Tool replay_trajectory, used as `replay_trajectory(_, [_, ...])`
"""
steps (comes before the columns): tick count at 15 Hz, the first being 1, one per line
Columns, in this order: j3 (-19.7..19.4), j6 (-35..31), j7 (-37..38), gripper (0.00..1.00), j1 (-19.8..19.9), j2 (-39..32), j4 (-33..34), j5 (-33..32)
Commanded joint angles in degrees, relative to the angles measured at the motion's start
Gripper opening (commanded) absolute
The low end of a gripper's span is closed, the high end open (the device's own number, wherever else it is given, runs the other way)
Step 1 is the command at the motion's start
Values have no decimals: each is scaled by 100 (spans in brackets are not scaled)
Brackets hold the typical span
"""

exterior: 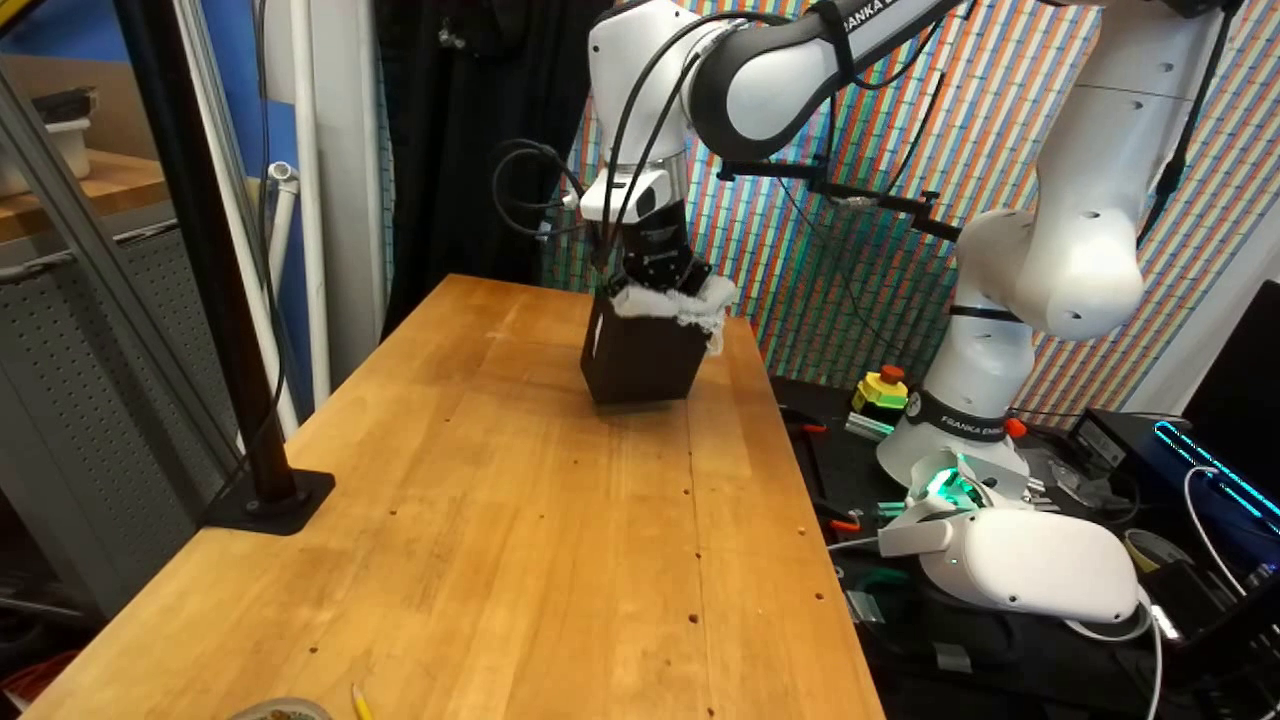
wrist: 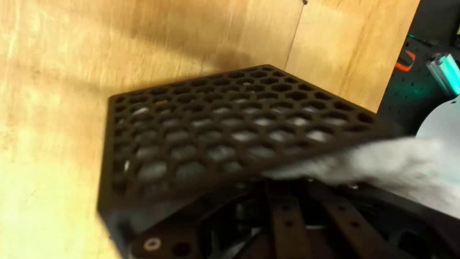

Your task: Pick up the white towel from from the table and put it in the small black basket.

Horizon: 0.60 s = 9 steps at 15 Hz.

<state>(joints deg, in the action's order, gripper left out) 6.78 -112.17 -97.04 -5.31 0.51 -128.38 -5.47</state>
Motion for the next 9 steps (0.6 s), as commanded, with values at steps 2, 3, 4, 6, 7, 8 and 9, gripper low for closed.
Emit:
replay_trajectory(2, [72, -86, 585, 4, -141, 532, -639, -564])
replay_trajectory(3, [98, -79, 696, 4, -173, 566, -714, -610])
replay_trajectory(4, [123, -60, 792, 4, -209, 596, -759, -636])
replay_trajectory(6, [144, -1, 911, 4, -269, 669, -754, -576])
replay_trajectory(7, [140, 3, 936, 4, -291, 757, -723, -509])
replay_trajectory(8, [130, 1, 954, 4, -308, 855, -701, -470])
replay_trajectory(9, [103, -12, 938, 4, -316, 1016, -673, -410])
